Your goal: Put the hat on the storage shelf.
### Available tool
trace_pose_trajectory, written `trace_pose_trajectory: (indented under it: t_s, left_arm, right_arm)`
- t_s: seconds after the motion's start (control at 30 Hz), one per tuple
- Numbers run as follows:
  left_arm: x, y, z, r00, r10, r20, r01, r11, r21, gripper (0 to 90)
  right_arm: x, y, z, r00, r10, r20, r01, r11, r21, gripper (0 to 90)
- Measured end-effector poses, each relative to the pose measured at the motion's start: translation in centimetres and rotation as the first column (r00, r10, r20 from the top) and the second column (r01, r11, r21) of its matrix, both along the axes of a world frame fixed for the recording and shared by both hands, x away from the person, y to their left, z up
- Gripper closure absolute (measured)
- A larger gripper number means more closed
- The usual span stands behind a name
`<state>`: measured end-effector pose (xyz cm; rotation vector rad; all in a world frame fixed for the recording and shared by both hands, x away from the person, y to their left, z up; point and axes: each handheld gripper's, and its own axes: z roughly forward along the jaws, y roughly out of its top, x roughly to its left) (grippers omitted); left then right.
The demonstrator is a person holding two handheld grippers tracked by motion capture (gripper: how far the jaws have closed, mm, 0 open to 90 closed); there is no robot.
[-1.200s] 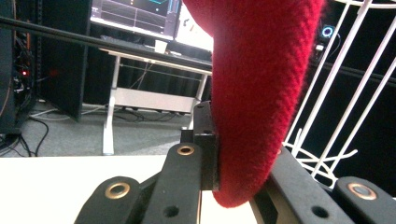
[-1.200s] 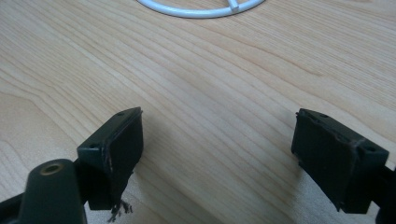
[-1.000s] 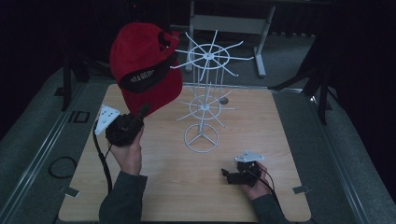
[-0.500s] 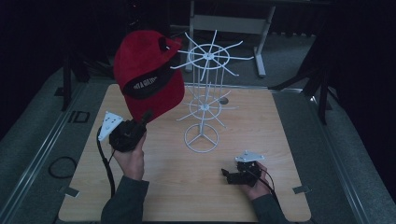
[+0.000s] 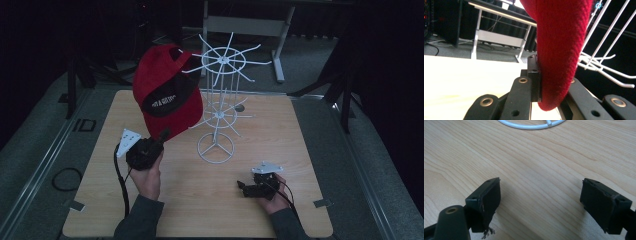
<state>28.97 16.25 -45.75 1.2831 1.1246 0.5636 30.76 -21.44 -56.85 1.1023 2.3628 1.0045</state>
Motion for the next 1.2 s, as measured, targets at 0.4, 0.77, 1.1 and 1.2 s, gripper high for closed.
trace_pose_trajectory:
  t_s: [0.4,0.77,1.1,1.2]
  left_arm:
    - [-0.2,0.0,-0.7,0.9998,-0.014,0.012,0.014,0.9986,0.051,85.2]
    - [-0.4,0.6,-2.2,0.9991,-0.028,-0.033,0.032,0.9937,0.108,85.0]
    - [-0.4,0.4,-3.9,0.9963,-0.039,-0.077,0.052,0.9840,0.170,80.1]
    - [-0.2,-0.1,-4.2,0.9951,-0.047,-0.087,0.063,0.9805,0.186,70.7]
  right_arm:
    - [0.0,0.0,0.0,1.0000,0.000,0.001,0.000,1.0000,0.000,16.6]
    - [0.0,0.0,0.0,1.0000,0.001,-0.001,-0.001,1.0000,0.001,16.6]
    - [0.0,0.0,0.0,1.0000,0.001,0.001,-0.001,1.0000,-0.001,16.6]
    - [0.0,0.0,0.0,1.0000,0.002,0.000,-0.002,1.0000,-0.001,16.6]
